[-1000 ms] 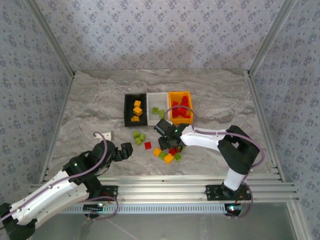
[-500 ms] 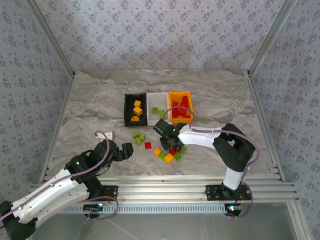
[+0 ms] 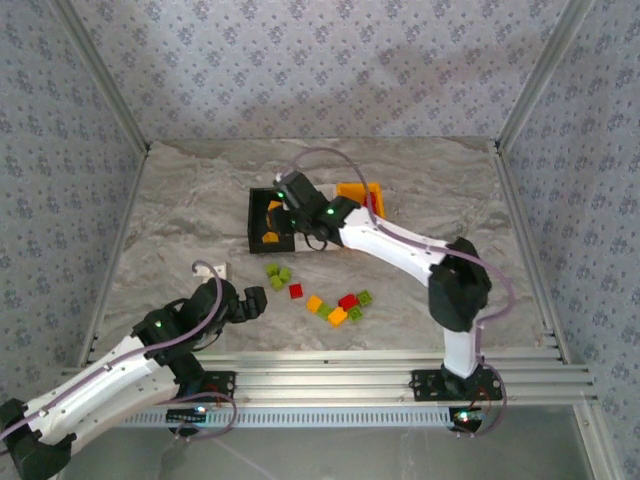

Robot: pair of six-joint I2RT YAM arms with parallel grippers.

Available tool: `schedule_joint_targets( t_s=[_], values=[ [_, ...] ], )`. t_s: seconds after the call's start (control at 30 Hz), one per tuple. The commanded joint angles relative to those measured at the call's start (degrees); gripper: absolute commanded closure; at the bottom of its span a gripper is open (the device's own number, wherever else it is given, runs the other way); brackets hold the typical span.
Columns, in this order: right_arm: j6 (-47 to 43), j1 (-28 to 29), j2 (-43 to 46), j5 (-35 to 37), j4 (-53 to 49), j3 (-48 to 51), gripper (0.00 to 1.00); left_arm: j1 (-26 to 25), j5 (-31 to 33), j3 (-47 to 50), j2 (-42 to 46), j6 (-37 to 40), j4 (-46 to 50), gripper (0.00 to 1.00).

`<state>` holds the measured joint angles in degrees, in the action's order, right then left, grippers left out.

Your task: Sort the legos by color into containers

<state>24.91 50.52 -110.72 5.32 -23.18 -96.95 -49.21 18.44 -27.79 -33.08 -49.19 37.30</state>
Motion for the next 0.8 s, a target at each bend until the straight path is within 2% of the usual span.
schedule_joint_targets(
  t_s=[0.0, 0.13, 0.23, 0.27, 0.33, 0.43, 0.57, 0.77],
  values=[
    [-3.10, -0.67, -8.34, -1.70, -0.39, -8.34, 0.70, 0.32, -0.83, -1.30, 1.01, -0.64, 1.11, 0.00],
    [-3.51, -1.43, -16.32, -0.89, -0.11, -17.78, 0.69, 0.30, -1.27, -0.70, 2.45, -1.33, 1.22, 0.00],
    [-3.56, -1.83, -19.34, -0.46, 1.36, -20.89, 0.65, 0.34, -1.73, -0.27, 3.10, -1.56, 1.28, 0.01],
    [-3.64, -1.97, -19.78, -0.34, 2.00, -21.38, 0.61, 0.32, -1.82, -0.25, 3.19, -1.52, 1.20, 0.01],
    [-3.62, -2.01, -19.84, -0.32, 3.28, -21.79, 0.43, 0.34, -2.00, -0.25, 3.33, -1.52, 3.00, 0.01],
    [-3.63, -1.80, -18.10, -0.45, 3.97, -21.49, 0.37, 0.34, -1.91, -0.25, 3.76, -1.36, 3.48, 0.01],
    [-3.30, -0.98, -11.92, 1.01, 6.49, -15.56, 0.35, 0.34, -1.99, -0.40, 4.25, -1.05, 3.17, 0.01],
    [4.74, -0.38, 4.08, 5.74, 11.21, 6.40, 0.35, 0.34, -4.80, -1.92, 0.08, 1.89, -1.41, 0.01]
  ],
)
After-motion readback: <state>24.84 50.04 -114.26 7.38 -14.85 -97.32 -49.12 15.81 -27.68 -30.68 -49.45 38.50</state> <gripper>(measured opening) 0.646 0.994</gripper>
